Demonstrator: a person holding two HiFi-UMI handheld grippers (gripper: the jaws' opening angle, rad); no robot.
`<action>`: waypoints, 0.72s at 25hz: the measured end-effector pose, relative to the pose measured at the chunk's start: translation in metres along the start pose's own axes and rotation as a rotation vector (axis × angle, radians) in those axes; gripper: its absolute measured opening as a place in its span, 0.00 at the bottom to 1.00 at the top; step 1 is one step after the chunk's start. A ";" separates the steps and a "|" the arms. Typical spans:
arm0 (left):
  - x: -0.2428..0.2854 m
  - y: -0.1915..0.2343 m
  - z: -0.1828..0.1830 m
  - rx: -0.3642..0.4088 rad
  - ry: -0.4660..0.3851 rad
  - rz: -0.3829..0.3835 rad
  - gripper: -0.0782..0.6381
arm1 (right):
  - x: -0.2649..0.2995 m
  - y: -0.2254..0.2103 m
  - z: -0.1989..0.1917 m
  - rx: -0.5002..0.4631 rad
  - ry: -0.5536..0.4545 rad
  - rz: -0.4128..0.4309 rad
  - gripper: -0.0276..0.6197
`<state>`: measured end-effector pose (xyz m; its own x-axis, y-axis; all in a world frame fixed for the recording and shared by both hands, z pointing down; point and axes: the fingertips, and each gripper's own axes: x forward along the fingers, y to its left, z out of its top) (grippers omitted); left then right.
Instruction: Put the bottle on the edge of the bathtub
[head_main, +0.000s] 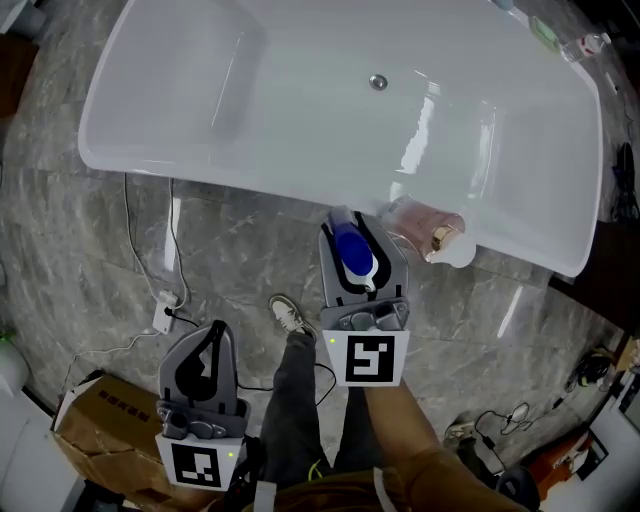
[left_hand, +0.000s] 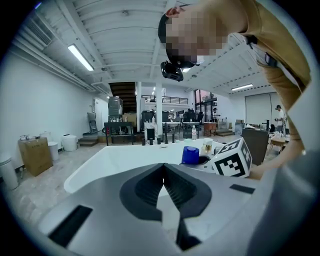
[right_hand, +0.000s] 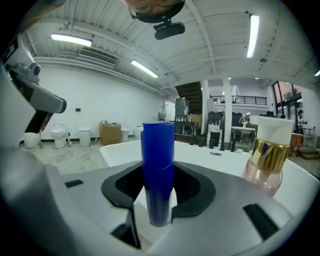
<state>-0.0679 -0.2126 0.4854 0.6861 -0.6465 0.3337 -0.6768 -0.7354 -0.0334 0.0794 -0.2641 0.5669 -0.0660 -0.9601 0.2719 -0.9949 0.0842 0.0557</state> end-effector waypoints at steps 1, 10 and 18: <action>0.001 0.001 -0.002 -0.002 0.003 -0.001 0.12 | 0.003 -0.001 -0.002 0.001 0.000 -0.005 0.29; 0.007 0.001 -0.018 -0.014 0.026 -0.015 0.12 | 0.027 0.000 -0.022 0.009 0.010 -0.027 0.29; 0.006 0.007 -0.023 -0.020 0.038 -0.016 0.12 | 0.045 0.001 -0.029 0.008 0.012 -0.023 0.29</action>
<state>-0.0749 -0.2168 0.5089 0.6866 -0.6263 0.3692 -0.6713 -0.7412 -0.0091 0.0773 -0.2995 0.6066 -0.0427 -0.9585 0.2818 -0.9967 0.0602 0.0540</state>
